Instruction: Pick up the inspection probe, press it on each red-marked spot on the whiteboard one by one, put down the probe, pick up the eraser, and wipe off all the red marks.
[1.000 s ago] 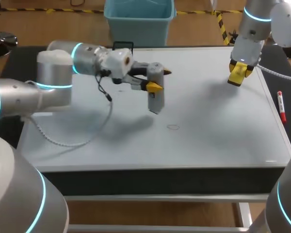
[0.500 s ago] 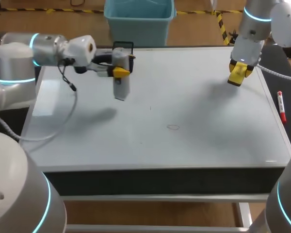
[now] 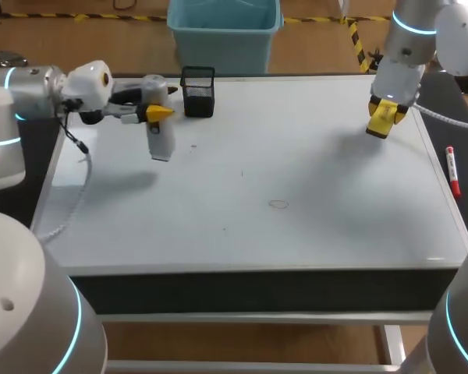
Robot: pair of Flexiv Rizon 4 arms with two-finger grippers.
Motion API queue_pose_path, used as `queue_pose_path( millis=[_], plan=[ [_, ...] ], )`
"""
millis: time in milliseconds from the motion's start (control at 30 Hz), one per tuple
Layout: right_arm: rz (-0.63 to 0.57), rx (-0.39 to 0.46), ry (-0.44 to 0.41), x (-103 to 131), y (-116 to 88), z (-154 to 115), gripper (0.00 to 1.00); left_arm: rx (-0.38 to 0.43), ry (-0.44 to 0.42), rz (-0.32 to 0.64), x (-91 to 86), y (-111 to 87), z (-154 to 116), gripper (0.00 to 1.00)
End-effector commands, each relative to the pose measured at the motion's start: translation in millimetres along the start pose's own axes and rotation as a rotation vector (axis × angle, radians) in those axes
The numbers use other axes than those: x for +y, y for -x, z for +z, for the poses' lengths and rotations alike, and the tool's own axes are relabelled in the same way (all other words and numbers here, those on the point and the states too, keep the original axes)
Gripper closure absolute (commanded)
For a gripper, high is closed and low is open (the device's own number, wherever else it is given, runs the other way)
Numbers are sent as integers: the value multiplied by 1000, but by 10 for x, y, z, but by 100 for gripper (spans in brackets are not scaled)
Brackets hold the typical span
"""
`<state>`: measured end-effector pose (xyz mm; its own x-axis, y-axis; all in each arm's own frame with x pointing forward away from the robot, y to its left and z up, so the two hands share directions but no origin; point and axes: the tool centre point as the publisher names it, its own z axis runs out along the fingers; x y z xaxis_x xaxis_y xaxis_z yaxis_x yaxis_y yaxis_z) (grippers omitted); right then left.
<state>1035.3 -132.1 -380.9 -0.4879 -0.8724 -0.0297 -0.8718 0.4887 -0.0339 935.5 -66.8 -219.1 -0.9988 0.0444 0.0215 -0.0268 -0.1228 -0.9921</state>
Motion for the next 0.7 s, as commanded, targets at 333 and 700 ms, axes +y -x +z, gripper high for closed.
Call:
queue_pose_path(
  millis=[333,700],
  plan=[
    [-2,3,0,-11,-2,-9,100,-9,-22,59,-120,102,-330,100],
    [-2,3,0,-11,-2,-9,100,-11,0,59,-144,126,-387,100]
  ],
)
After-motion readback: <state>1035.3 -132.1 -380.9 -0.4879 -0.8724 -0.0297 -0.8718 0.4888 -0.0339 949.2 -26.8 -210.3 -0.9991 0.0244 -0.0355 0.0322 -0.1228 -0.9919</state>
